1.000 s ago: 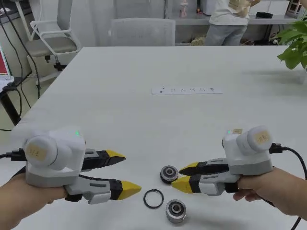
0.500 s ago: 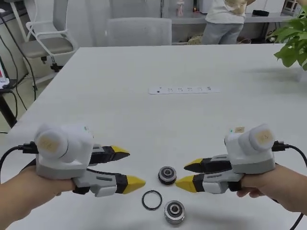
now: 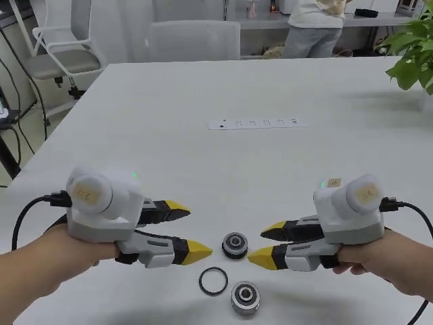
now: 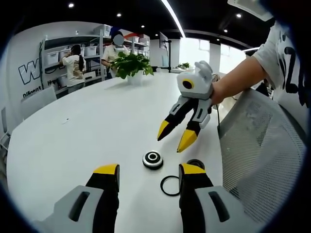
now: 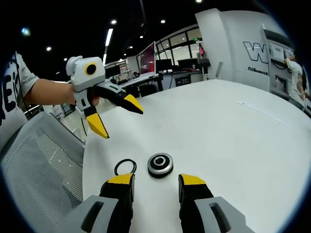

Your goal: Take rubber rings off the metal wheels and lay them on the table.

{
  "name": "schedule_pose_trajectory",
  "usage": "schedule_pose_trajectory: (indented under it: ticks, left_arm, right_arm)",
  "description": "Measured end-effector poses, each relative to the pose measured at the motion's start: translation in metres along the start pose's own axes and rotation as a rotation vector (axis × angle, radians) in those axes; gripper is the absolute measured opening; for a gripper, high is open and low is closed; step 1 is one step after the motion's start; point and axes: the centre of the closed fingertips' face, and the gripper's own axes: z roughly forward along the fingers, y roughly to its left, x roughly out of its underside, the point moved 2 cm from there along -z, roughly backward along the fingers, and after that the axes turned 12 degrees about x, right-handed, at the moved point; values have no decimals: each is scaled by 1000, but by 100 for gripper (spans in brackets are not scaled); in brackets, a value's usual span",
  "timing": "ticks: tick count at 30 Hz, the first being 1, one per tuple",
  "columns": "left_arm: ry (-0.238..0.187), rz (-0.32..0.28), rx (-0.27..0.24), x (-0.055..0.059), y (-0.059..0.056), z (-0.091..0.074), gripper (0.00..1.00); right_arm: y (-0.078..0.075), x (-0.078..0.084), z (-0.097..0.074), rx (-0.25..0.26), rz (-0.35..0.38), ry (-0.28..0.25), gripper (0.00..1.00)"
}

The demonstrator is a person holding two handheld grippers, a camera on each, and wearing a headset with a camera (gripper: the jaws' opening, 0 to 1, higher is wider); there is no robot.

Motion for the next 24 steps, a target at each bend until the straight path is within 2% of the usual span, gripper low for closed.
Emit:
schedule_pose_trajectory:
  ticks: [8,24]
  left_arm:
    - [7,-5,10,2,6,8,45]
    - [41,-5,49,5,7,32,42]
  right_arm:
    - [-3,4,4,5,-11,11,34]
    - [-6,10,8,10,-16,14,35]
